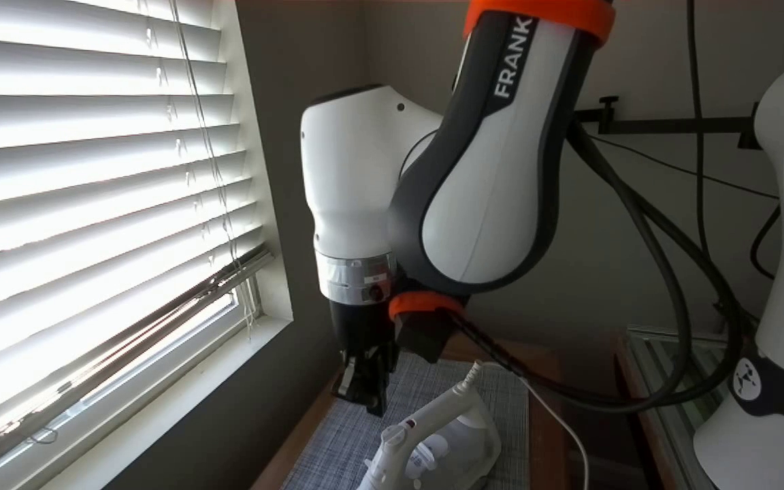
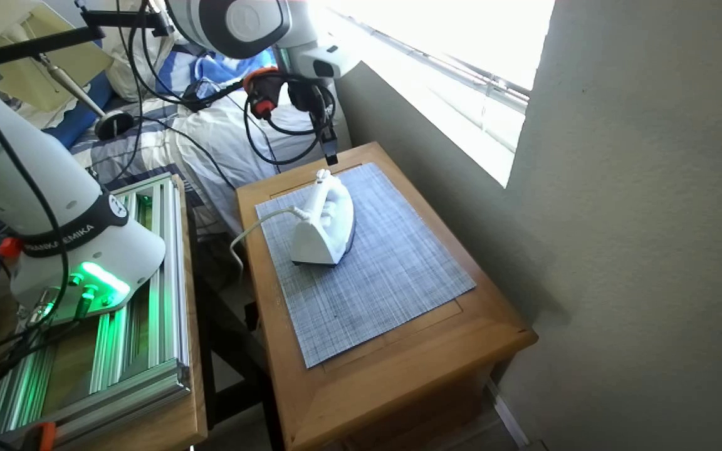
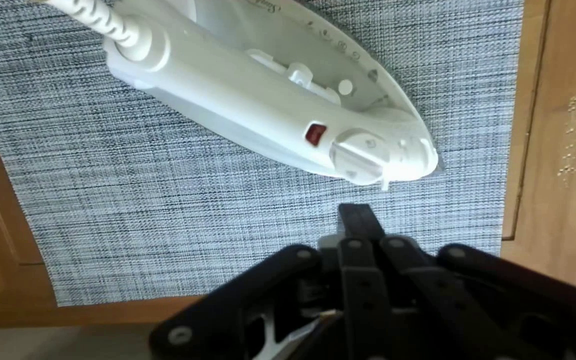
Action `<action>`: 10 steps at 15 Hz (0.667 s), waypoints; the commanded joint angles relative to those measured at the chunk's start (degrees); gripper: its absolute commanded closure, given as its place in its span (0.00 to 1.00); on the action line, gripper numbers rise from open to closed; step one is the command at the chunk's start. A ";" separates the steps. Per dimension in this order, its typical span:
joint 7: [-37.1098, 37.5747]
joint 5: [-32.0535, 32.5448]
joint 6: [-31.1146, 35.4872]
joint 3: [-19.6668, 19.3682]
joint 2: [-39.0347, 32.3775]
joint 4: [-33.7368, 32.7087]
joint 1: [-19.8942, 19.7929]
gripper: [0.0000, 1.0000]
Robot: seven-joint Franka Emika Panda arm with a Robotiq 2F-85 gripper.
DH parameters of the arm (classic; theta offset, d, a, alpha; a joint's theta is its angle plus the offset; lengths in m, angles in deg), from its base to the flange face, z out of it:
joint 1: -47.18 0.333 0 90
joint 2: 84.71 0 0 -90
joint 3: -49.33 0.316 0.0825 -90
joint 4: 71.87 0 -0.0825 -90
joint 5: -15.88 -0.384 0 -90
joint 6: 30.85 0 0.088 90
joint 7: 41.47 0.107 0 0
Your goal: Turn the iron to the left, then tap it
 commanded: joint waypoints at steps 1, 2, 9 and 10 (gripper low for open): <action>3.70 3.95 -1.92 0.04 5.37 2.30 -0.02 0.73; 3.87 3.97 -2.10 0.54 6.19 2.61 -0.44 0.68; 2.48 1.79 -4.96 4.11 9.37 2.36 -2.32 0.20; 2.72 1.88 -5.32 4.58 9.96 2.44 -2.54 0.12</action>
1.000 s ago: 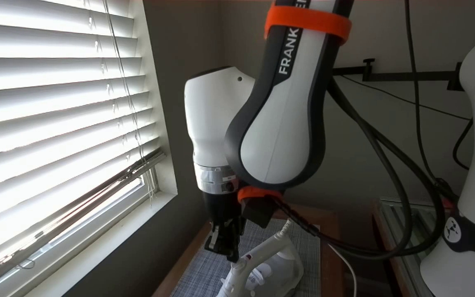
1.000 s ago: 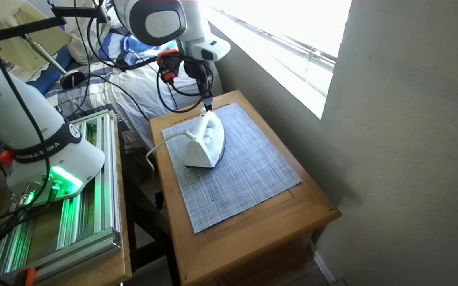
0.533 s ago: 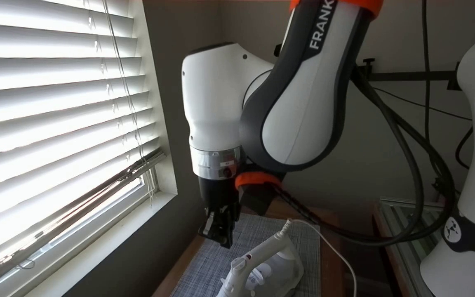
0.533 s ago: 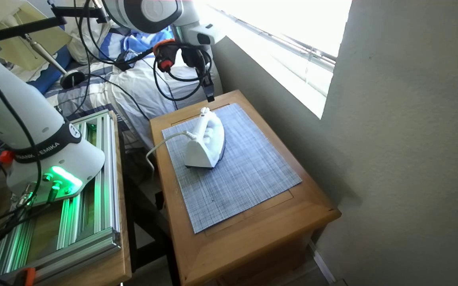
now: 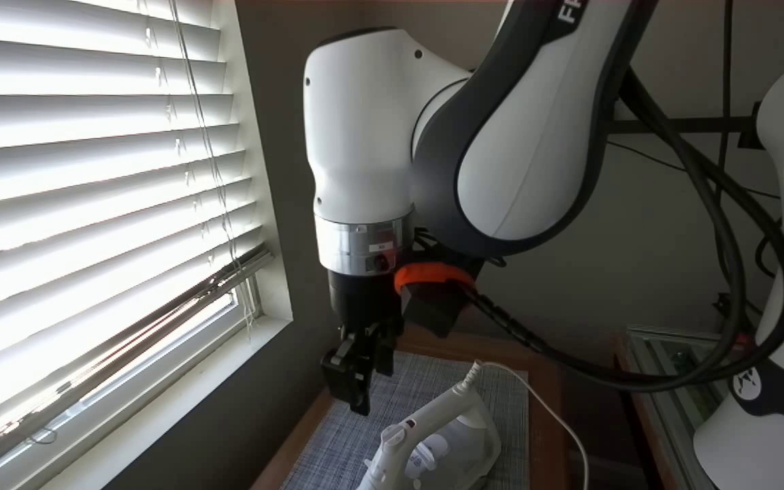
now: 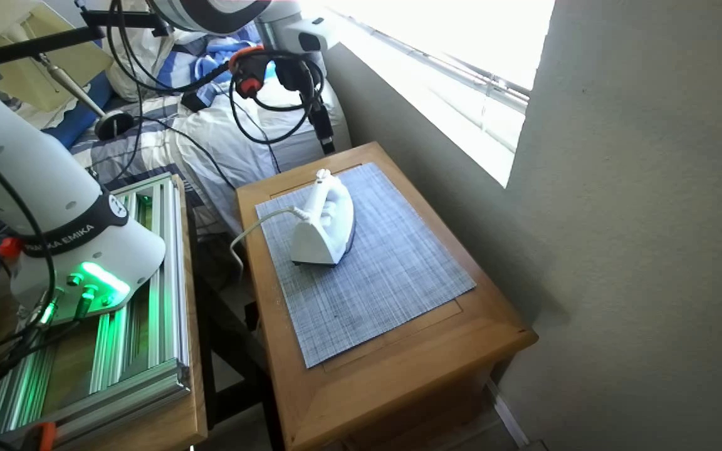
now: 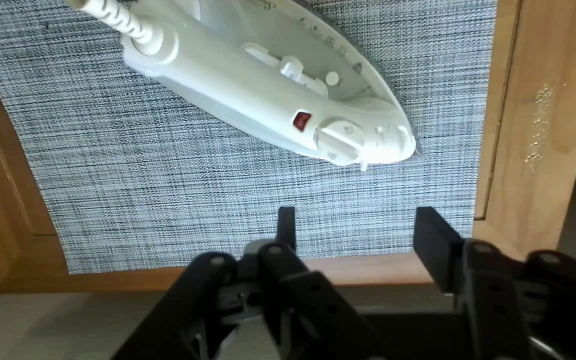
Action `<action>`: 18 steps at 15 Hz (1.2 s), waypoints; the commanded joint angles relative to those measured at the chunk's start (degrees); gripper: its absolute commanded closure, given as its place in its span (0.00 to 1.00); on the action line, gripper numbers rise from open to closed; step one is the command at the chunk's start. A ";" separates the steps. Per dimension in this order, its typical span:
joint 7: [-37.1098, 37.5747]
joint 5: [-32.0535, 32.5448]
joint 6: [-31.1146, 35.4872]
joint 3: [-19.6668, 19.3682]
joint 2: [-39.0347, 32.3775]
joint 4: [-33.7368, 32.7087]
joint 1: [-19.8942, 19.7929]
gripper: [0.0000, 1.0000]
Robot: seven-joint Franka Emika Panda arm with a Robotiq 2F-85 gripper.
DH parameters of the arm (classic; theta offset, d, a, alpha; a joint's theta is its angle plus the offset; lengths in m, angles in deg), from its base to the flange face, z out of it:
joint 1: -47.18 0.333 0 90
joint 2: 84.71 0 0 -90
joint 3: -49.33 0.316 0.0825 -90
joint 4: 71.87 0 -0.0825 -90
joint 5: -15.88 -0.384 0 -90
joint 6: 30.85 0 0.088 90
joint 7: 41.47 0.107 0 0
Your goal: Turn the iron to the left, then tap it
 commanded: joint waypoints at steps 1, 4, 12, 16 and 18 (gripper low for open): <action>0.91 -0.11 -3.13 2.65 3.11 -0.10 -1.65 0.06; 0.76 -0.57 -4.32 4.00 4.99 0.46 -2.08 0.00; -0.18 -1.77 -6.80 6.55 7.80 0.14 -2.77 0.00; -0.33 -1.26 -5.42 7.00 6.29 -0.21 -3.26 0.00; -0.33 -1.26 -5.47 7.02 6.37 -0.21 -3.30 0.00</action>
